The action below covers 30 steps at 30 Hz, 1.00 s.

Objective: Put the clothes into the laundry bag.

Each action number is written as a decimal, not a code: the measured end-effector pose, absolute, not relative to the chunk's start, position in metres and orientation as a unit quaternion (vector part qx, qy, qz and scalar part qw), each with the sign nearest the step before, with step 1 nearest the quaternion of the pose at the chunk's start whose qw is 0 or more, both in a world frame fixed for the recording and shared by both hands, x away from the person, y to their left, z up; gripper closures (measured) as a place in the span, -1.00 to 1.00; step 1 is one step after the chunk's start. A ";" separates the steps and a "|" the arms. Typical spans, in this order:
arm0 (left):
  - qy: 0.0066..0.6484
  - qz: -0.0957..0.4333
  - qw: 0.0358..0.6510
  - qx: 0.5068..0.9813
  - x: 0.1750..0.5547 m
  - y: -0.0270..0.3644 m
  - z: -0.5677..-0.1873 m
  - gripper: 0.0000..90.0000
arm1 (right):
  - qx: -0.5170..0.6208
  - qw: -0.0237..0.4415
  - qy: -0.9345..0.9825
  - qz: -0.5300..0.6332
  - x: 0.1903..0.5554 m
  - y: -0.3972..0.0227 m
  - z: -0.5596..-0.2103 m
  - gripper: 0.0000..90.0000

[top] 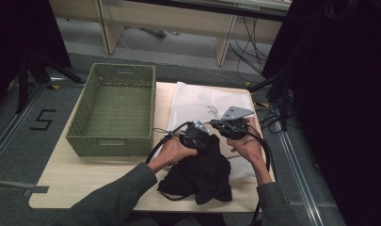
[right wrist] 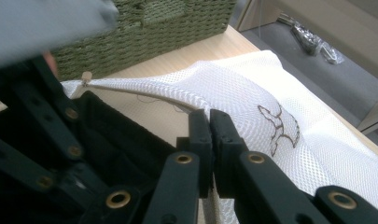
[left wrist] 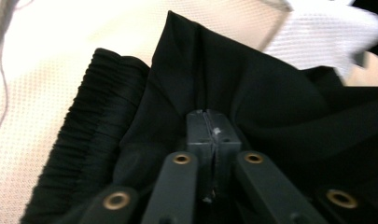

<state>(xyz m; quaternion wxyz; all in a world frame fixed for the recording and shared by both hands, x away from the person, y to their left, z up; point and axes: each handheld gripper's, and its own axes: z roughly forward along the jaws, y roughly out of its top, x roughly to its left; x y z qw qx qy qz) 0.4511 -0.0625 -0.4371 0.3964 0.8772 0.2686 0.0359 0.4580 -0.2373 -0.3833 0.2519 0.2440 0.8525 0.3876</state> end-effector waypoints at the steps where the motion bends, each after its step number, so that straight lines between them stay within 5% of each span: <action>1: 0.274 0.033 0.409 0.870 0.449 -0.062 -0.433 0.76 | 0.244 0.252 0.853 0.387 0.458 -0.238 -0.384 0.98; 4: 0.282 0.039 0.426 0.859 0.447 -0.049 -0.414 0.23 | 0.249 0.249 0.852 0.387 0.457 -0.238 -0.384 0.98; 9: 0.305 0.086 0.444 0.838 0.453 -0.025 -0.388 -0.11 | 0.243 0.252 0.855 0.383 0.458 -0.238 -0.384 0.98; 23: 0.301 0.124 0.417 0.849 0.490 -0.029 -0.408 0.14 | 0.236 0.253 0.856 0.385 0.458 -0.233 -0.381 0.98; 28: 0.276 0.146 0.407 0.858 0.491 -0.032 -0.411 0.81 | 0.241 0.252 0.856 0.381 0.457 -0.232 -0.382 0.97; 30: 0.268 0.147 0.397 0.865 0.489 -0.029 -0.407 0.87 | 0.243 0.246 0.856 0.384 0.456 -0.231 -0.384 0.97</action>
